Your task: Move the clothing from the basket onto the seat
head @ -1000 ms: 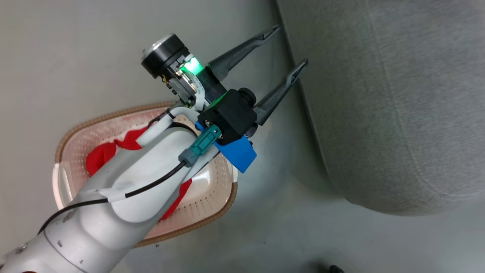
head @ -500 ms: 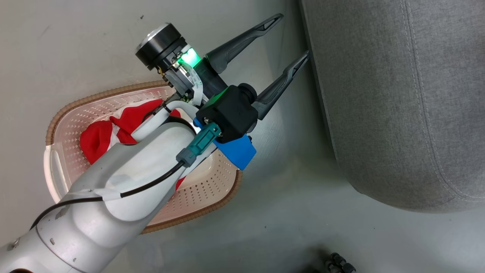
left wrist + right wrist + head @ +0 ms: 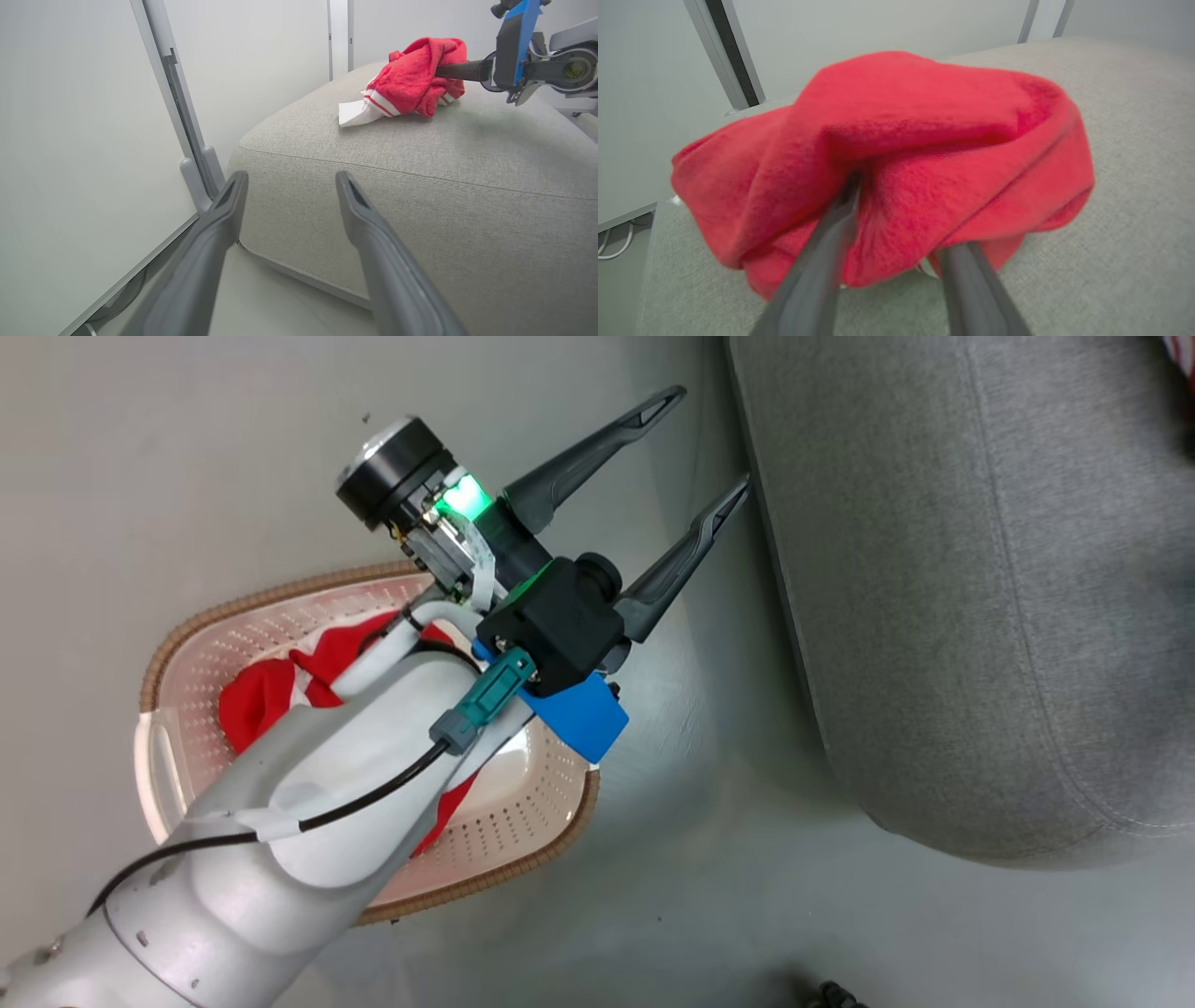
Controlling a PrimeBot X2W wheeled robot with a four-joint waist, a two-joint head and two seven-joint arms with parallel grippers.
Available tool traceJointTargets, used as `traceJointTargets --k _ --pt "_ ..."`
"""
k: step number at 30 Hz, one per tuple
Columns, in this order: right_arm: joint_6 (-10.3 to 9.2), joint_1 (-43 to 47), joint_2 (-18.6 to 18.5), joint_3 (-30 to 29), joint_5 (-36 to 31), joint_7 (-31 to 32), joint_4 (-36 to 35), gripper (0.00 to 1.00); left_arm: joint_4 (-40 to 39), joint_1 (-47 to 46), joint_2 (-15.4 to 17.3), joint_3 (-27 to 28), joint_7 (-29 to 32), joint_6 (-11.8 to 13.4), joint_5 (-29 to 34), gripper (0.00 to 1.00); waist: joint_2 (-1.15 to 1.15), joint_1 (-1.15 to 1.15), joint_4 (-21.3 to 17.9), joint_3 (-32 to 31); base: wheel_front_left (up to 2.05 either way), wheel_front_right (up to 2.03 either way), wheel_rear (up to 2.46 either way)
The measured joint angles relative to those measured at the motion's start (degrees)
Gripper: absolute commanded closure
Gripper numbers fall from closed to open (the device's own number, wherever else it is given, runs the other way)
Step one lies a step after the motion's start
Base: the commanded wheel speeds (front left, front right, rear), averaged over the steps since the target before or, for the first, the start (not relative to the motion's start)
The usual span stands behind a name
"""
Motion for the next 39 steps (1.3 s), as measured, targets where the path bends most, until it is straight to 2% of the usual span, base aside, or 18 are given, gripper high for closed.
traceJointTargets --k 10,14,20,27,33,39 --pt "0.01 12.5 2.1 2.9 -1.6 0.0 -5.0 0.0 2.8 5.7 -2.0 2.2 -2.5 2.5 -3.6 0.0 0.0 -0.01 -0.3 -8.4 0.0 0.0 0.0" --pt "0.0 17.1 4.4 2.6 -2.3 0.0 -11.4 0.0 3.2 8.8 -2.3 4.4 -2.7 3.7 -5.0 0.0 0.0 -0.01 -0.2 -12.4 0.0 0.0 0.0" --pt "0.01 22.8 7.9 5.7 -5.1 0.0 -21.4 0.0 1.5 15.2 -2.1 9.8 -2.8 5.5 -6.2 0.0 0.0 -0.01 0.6 -18.2 0.0 0.0 0.0" --pt "0.0 25.8 9.9 12.3 -7.2 0.0 -28.3 0.0 0.1 21.8 -2.1 16.4 -2.8 6.5 -6.1 0.0 0.0 -0.02 3.3 -24.1 0.0 0.0 0.0" --pt "0.01 28.1 11.1 16.2 -8.1 0.0 -32.2 0.0 -0.9 27.4 -4.0 23.2 -2.8 7.7 -5.4 0.0 0.0 -0.02 6.9 -27.9 0.0 0.0 0.0" --pt "0.0 30.6 12.3 18.4 -9.1 0.0 -34.4 0.0 -1.7 32.8 -5.8 29.1 -2.8 7.5 -4.0 0.0 0.0 -0.02 10.0 -31.3 0.0 0.0 0.0"
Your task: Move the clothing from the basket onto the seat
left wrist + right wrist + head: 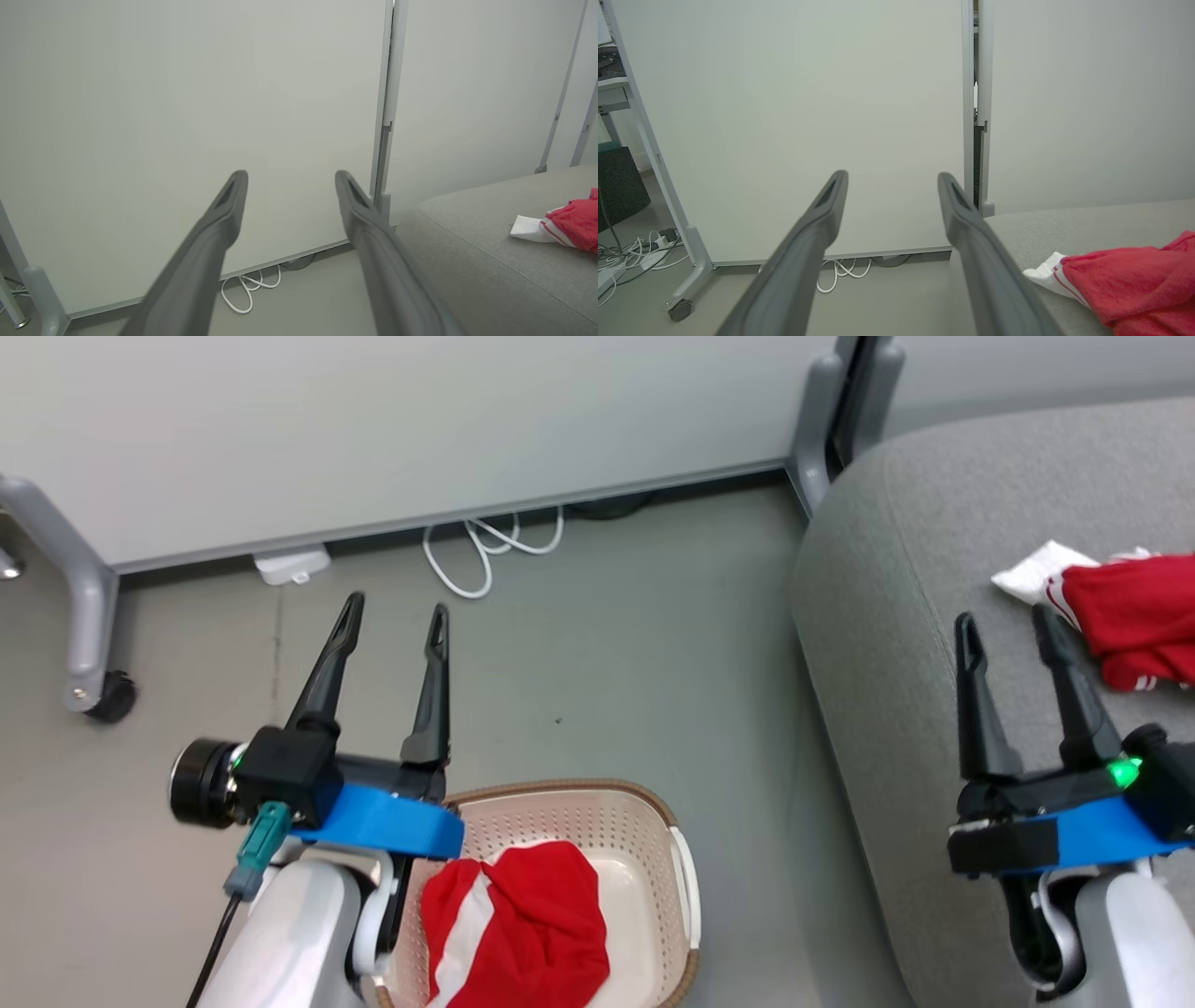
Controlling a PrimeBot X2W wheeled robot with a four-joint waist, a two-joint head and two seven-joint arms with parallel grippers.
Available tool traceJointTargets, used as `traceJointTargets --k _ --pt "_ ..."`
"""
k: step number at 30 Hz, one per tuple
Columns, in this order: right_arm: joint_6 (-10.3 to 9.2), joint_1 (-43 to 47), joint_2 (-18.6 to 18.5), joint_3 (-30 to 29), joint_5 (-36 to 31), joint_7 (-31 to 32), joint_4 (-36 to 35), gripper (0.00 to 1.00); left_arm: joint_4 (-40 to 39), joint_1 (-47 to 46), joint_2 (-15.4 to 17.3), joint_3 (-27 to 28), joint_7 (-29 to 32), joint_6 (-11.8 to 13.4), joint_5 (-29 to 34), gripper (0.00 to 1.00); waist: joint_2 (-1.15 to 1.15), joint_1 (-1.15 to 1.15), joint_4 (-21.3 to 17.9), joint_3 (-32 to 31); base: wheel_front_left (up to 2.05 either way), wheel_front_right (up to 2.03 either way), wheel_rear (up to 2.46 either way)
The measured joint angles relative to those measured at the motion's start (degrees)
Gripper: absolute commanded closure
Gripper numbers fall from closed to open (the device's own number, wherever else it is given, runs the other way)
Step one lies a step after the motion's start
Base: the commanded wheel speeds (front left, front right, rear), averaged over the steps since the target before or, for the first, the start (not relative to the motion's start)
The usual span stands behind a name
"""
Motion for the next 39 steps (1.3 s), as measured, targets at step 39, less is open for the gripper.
traceJointTargets --k 39 --pt "0.0 12.6 4.4 -0.2 -4.7 0.0 2.0 0.0 3.4 14.4 -6.9 16.4 0.0 -6.6 8.2 0.0 0.0 0.01 5.8 -10.0 0.0 0.0 0.0"
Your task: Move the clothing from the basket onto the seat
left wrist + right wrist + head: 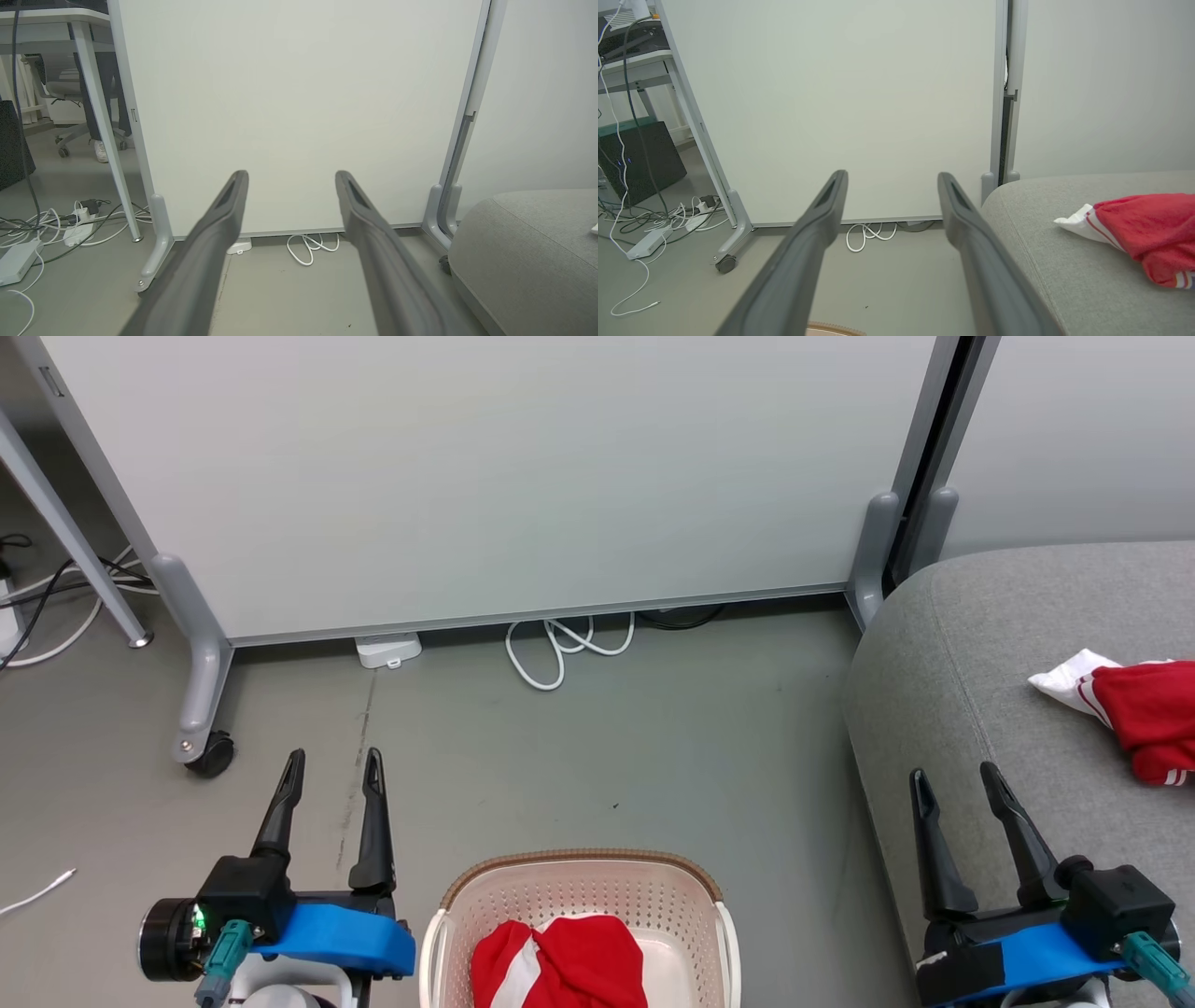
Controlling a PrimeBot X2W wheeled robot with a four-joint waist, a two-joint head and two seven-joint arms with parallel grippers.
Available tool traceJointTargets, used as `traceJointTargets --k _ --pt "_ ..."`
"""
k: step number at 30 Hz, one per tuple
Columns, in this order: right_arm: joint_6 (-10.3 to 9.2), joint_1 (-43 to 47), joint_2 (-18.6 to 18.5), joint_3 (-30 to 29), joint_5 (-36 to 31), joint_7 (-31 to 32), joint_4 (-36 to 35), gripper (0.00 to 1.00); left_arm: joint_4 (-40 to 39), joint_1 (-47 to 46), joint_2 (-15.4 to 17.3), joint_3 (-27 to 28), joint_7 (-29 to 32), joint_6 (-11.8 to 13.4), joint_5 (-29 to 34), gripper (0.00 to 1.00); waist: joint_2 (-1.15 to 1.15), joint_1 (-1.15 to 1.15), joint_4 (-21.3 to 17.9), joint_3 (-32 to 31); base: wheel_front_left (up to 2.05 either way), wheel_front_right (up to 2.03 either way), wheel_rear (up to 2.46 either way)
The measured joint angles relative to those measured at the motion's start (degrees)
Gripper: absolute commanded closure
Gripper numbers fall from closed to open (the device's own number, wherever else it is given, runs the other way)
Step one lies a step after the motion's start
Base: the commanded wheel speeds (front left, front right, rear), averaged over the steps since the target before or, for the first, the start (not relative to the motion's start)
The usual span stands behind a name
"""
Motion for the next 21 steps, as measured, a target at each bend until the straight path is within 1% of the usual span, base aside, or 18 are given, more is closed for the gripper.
traceJointTargets --k 10,21 --pt "0.0 0.2 0.0 -0.5 -0.4 0.0 1.3 0.0 0.6 0.0 -0.5 0.6 0.0 -0.9 0.8 0.0 0.0 0.0 -0.1 0.0 0.0 0.0 0.0" --pt "0.0 0.2 0.0 -0.1 -0.4 0.0 1.4 0.0 0.7 -0.1 -0.7 0.9 0.0 -1.1 1.4 0.0 0.0 0.0 -0.2 0.3 0.0 0.0 0.0"
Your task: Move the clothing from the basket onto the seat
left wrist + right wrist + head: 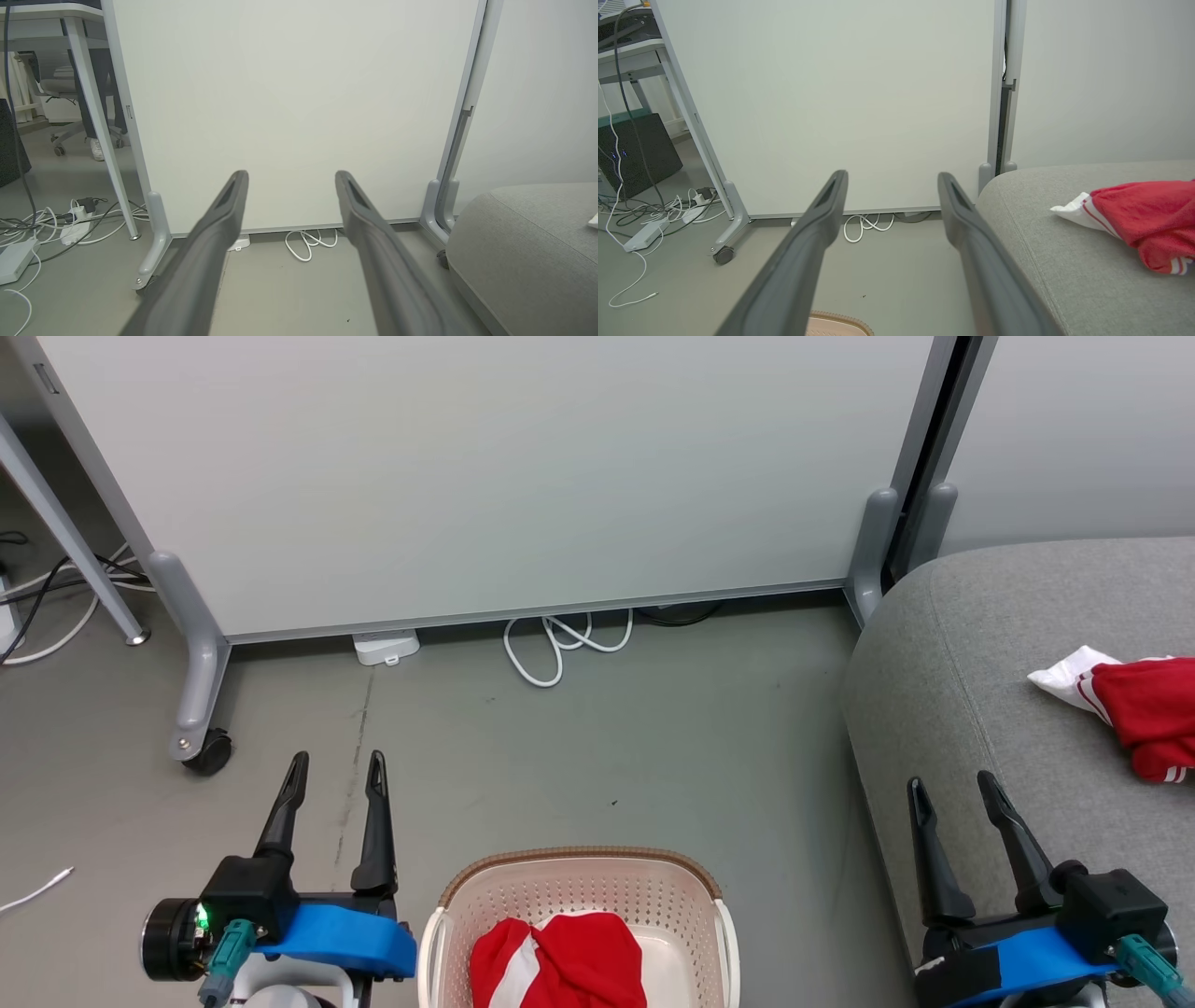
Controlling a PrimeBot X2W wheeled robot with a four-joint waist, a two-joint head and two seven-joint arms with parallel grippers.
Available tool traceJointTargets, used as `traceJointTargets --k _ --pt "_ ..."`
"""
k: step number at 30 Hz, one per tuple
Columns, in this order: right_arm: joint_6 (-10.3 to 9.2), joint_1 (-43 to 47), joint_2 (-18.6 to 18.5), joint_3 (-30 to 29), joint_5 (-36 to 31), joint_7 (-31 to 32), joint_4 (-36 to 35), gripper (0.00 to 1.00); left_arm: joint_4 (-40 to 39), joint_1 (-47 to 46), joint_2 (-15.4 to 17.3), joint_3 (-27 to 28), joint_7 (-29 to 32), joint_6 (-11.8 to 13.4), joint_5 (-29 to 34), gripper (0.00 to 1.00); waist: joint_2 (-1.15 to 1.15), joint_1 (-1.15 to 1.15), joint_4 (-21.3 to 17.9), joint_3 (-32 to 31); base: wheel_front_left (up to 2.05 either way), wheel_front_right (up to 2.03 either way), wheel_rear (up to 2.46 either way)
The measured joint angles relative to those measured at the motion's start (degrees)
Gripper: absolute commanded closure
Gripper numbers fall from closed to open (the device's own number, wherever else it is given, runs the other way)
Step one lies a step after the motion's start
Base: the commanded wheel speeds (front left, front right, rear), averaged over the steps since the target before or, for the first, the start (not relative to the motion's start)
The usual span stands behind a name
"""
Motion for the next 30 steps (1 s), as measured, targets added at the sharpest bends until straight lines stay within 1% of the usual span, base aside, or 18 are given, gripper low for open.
traceJointTargets --k 4,9,14,17,20,30 --pt "0.0 0.0 0.0 0.0 0.0 0.0 0.0 0.0 0.7 -0.6 -0.1 -0.5 0.0 -0.4 0.4 0.0 0.0 0.0 0.0 0.2 0.0 0.0 0.0" --pt "0.0 -0.3 0.0 0.1 -0.1 0.0 -0.3 0.0 2.7 -3.4 0.1 -2.8 0.0 -1.5 1.1 0.0 0.0 0.0 -0.1 0.8 0.0 0.0 0.0" --pt "0.0 -1.1 0.0 0.2 -0.5 0.0 -0.9 0.0 6.5 -8.0 1.9 -6.5 0.0 -2.4 2.0 0.0 0.0 0.0 -0.4 2.3 0.0 0.0 0.0" --pt "0.0 -2.7 0.0 0.5 -1.0 0.0 -1.4 0.0 9.1 -11.5 3.1 -8.9 0.0 -2.4 2.3 0.0 0.0 0.0 -0.8 3.9 0.0 0.0 0.0" --pt "0.0 -4.3 0.0 0.9 -1.5 0.0 -1.9 0.0 12.2 -15.2 4.4 -11.9 0.0 -2.5 2.3 0.0 0.0 0.01 -1.4 6.0 0.0 0.0 0.0" --pt "0.0 -11.2 0.0 1.9 -2.5 0.0 -3.4 0.0 25.2 -25.9 8.8 -26.4 0.0 -2.7 -0.7 0.0 0.0 0.02 -3.9 14.5 0.0 0.0 0.0"
